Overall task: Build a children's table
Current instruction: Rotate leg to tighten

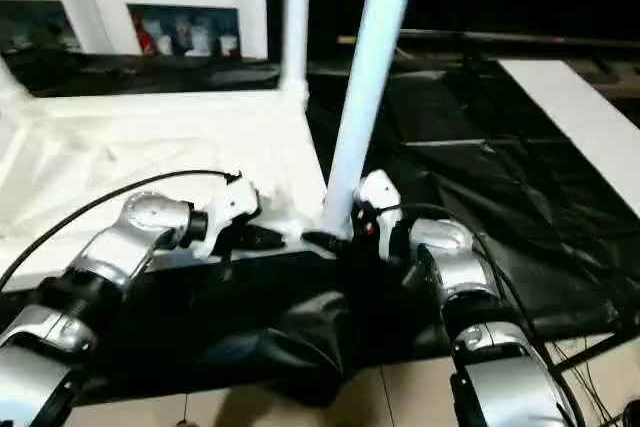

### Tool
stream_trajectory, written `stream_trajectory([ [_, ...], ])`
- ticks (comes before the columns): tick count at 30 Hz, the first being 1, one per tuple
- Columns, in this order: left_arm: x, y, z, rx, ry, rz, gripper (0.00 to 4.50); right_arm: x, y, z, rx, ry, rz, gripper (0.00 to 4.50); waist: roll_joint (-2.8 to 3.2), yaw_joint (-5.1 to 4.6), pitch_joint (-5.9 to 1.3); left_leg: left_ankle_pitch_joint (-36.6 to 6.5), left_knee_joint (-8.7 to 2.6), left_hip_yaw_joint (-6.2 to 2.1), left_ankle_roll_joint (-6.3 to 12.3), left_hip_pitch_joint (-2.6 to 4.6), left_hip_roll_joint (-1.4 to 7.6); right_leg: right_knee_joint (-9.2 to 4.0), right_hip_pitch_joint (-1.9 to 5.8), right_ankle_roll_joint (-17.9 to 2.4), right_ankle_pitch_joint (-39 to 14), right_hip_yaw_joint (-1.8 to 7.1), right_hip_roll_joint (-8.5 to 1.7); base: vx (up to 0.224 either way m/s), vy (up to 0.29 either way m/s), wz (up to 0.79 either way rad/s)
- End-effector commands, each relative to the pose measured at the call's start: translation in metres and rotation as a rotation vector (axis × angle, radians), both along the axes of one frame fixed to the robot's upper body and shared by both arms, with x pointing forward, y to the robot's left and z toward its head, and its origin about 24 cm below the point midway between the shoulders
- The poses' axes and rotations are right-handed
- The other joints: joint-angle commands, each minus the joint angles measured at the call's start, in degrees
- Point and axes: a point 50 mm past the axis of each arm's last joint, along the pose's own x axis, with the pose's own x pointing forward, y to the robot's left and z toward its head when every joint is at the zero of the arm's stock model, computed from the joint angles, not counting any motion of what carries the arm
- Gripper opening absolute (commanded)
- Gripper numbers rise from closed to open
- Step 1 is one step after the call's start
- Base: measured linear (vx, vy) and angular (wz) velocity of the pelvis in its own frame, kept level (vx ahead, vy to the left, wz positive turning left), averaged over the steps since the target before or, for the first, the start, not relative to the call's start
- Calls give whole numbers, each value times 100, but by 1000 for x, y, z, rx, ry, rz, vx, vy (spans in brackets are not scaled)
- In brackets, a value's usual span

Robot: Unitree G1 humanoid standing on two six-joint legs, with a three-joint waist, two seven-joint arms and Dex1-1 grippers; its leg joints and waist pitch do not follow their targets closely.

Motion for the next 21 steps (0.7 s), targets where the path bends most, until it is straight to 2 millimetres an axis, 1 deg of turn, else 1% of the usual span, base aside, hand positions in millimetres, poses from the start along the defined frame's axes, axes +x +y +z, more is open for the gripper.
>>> stream_trajectory([
  [1,-8,-6,-6,-35,51,-45,0,-2,-3,0,-15,15,23,363,-6,-3,-341,-793,-314,13,552,14,152,-353,316,-1565,-498,249,-329,0,0,0],
  [2,-8,-6,-6,-34,51,-45,0,-3,-4,-1,-20,16,25,358,-4,1,-342,-806,-311,17,537,15,150,-360,312,-1542,-559,250,-331,0,0,0],
  [5,-8,-5,-6,-36,52,-47,0,-3,-5,-1,-26,19,29,321,-8,3,-339,-833,-315,15,500,18,151,-368,305,-1503,-659,250,-332,0,0,0],
  [6,-9,-5,-5,-37,52,-49,0,-3,-5,0,-24,23,30,316,-11,4,-339,-843,-319,12,485,20,153,-370,307,-1493,-694,250,-335,0,0,0],
  [9,-9,-5,-5,-39,53,-49,0,-3,-6,-1,-22,28,31,288,-13,4,-340,-812,-316,13,493,19,153,-365,303,-1490,-667,251,-329,0,0,0],
  [10,-9,-5,-6,-39,54,-49,0,-4,-6,-1,-22,29,32,288,-21,6,-344,-775,-312,14,504,15,150,-357,308,-1488,-629,250,-328,0,0,0],
  [11,-10,-5,-6,-38,55,-48,0,-4,-6,-1,-23,33,34,278,-26,5,-346,-748,-309,14,521,14,150,-355,307,-1489,-596,249,-330,0,0,0],
  [15,-11,-4,-8,-38,65,-44,0,-5,-7,-4,-25,44,24,267,-29,5,-345,-706,-305,16,552,9,144,-353,308,-1491,-577,248,-329,0,0,0],
  [17,-8,-5,-11,-36,72,7,0,1,-7,-8,-36,49,-101,267,-33,-7,-339,-736,-311,15,516,11,141,-364,300,-1458,-699,249,-332,0,0,0],
  [18,-5,-8,-13,-37,66,62,0,6,-8,-10,-38,48,-210,266,-58,-21,-335,-756,-313,15,487,9,138,-370,295,-1435,-764,252,-333,0,0,0],
  [19,0,-10,-14,-32,52,117,0,11,-9,-12,-34,48,-316,266,-37,-43,-318,-860,-331,3,396,19,133,-400,278,-1394,-994,255,-342,0,0,0],
  [20,3,-12,-15,-28,43,152,0,13,-9,-14,-32,50,-384,266,-65,-70,-302,-1048,-342,-4,268,32,125,-440,264,-1289,-1380,251,-339,0,0,0],
  [21,5,-14,-15,-22,30,181,0,15,-9,-16,-28,57,-445,266,-63,-82,-305,-1109,-343,-12,223,29,121,-444,271,-1240,-1529,250,-343,0,0,0],
])
